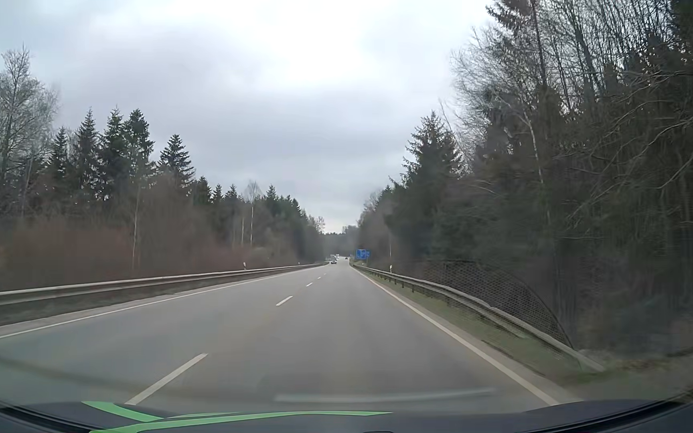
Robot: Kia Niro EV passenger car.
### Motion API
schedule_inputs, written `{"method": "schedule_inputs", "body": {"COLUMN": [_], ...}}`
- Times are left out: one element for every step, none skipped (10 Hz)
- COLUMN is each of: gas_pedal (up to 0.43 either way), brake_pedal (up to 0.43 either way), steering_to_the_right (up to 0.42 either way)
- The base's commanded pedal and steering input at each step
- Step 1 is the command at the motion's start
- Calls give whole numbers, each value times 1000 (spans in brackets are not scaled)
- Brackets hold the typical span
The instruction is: Follow the waypoints while adhering to traffic rules and regulations
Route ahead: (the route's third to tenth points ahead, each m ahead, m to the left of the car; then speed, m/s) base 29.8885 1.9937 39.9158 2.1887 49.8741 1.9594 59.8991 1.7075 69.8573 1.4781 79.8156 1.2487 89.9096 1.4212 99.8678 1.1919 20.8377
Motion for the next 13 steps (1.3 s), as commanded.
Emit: {"method": "schedule_inputs", "body": {"gas_pedal": [268, 268, 268, 268, 268, 268, 268, 268, 268, 268, 268, 268, 268], "brake_pedal": [0, 0, 0, 0, 0, 0, 0, 0, 0, 0, 0, 0, 0], "steering_to_the_right": [1, 1, 1, 1, 1, 1, 1, 1, 1, 1, 1, 1, 1]}}
